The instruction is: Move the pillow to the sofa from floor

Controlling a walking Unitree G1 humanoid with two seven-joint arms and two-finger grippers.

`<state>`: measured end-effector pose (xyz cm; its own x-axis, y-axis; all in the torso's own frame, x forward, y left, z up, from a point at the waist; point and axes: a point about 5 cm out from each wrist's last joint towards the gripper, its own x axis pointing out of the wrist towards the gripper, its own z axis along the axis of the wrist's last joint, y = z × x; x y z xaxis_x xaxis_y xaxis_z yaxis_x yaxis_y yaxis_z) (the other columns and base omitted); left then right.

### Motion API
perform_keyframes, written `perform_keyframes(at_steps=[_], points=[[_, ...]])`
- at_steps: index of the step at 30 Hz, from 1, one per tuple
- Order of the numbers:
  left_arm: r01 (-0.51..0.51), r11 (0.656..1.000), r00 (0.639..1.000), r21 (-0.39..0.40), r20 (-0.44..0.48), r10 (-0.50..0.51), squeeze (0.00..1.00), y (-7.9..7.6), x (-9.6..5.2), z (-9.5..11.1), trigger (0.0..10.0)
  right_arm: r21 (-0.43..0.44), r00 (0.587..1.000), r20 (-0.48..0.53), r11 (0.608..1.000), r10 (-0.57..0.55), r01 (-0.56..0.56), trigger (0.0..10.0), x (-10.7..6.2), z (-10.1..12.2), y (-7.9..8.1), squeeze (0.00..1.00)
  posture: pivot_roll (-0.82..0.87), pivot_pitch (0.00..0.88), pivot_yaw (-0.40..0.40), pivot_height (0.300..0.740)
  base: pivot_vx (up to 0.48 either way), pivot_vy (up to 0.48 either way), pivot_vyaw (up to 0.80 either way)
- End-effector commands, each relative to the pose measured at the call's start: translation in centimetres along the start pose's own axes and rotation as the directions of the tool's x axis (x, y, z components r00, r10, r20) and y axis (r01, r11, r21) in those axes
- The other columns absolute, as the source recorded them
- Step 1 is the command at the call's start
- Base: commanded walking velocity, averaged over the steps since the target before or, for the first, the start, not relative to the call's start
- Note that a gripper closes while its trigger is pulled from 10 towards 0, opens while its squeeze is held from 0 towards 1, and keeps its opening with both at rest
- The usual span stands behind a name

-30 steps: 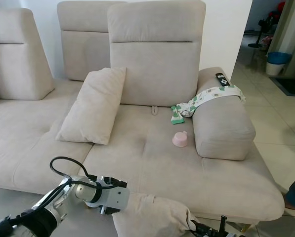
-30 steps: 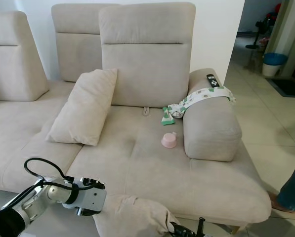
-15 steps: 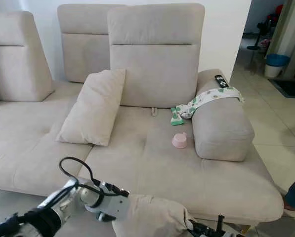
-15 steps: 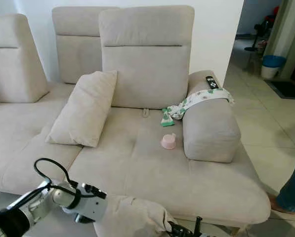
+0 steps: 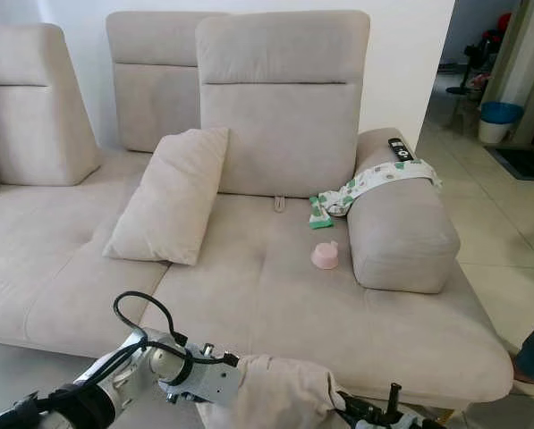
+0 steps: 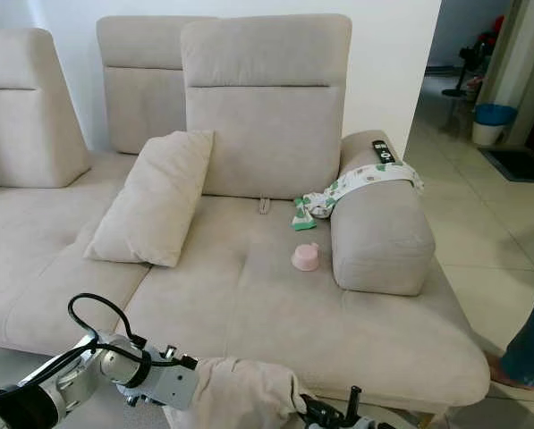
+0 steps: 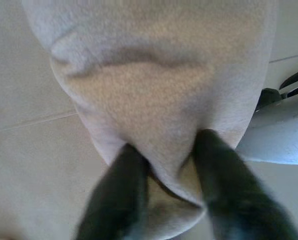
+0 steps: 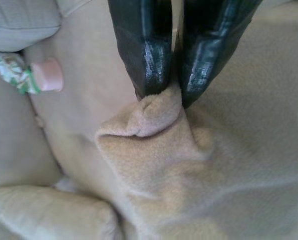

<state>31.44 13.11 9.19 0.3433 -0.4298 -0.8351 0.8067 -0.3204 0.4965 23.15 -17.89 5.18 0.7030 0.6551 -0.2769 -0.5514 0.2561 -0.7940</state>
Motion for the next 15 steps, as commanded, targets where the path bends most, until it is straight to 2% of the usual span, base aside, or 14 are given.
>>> perform_keyframes(at_steps=[1,2,3,8,9,10,13,15], points=[[-0.01,1.0,1.0,0.018,0.025,0.01,0.0,0.1,0.0,0.6,0.0,-0.017,0.994,0.071,0.997,-0.08,0.081,0.0,0.7,1.3,-1.4,0.0,0.03,0.0,0.051,0.541,0.0,0.0,0.0],[-0.021,1.0,0.999,0.022,0.024,0.02,0.0,0.3,-0.2,0.6,0.0,-0.017,0.992,0.078,0.995,-0.097,0.099,2.7,0.8,1.5,-1.7,0.0,0.03,0.0,0.05,0.541,0.0,0.0,0.0],[-0.038,0.999,0.999,0.027,0.018,0.037,0.0,0.7,-0.5,0.5,0.0,-0.006,0.988,0.085,0.992,-0.125,0.126,10.0,0.9,1.7,-2.0,0.0,0.03,0.0,0.048,0.541,0.0,0.0,0.0],[-0.106,0.994,0.993,0.039,-0.037,0.108,0.0,2.0,-1.3,0.0,0.0,0.045,0.975,0.107,0.98,-0.197,0.193,10.0,1.3,2.3,-2.6,0.0,0.03,0.0,0.047,0.541,0.0,0.0,0.0],[-0.109,0.993,0.992,0.045,-0.058,0.111,0.0,2.1,-1.5,-0.1,8.2,0.057,0.971,0.115,0.977,-0.211,0.205,10.0,1.4,2.4,-2.8,0.0,0.03,0.0,0.046,0.541,0.0,0.0,0.0],[-0.1,0.994,0.992,0.049,-0.074,0.103,0.0,2.0,-1.6,-0.3,10.0,0.066,0.967,0.122,0.974,-0.225,0.219,10.0,1.5,2.6,-3.0,0.0,0.04,0.0,0.042,0.541,0.0,0.0,0.0],[-0.085,0.995,0.993,0.043,-0.078,0.088,0.0,1.6,-1.6,-0.3,10.0,0.073,0.962,0.143,0.972,-0.233,0.225,10.0,1.7,3.1,-3.2,0.0,0.04,0.0,0.038,0.541,0.0,0.0,0.0],[-0.076,0.996,0.993,0.047,-0.083,0.08,0.0,1.4,-1.7,-0.2,10.0,0.079,0.958,0.169,0.972,-0.231,0.221,10.0,1.8,3.6,-3.2,0.0,0.04,0.0,0.032,0.556,0.0,0.0,0.0]])
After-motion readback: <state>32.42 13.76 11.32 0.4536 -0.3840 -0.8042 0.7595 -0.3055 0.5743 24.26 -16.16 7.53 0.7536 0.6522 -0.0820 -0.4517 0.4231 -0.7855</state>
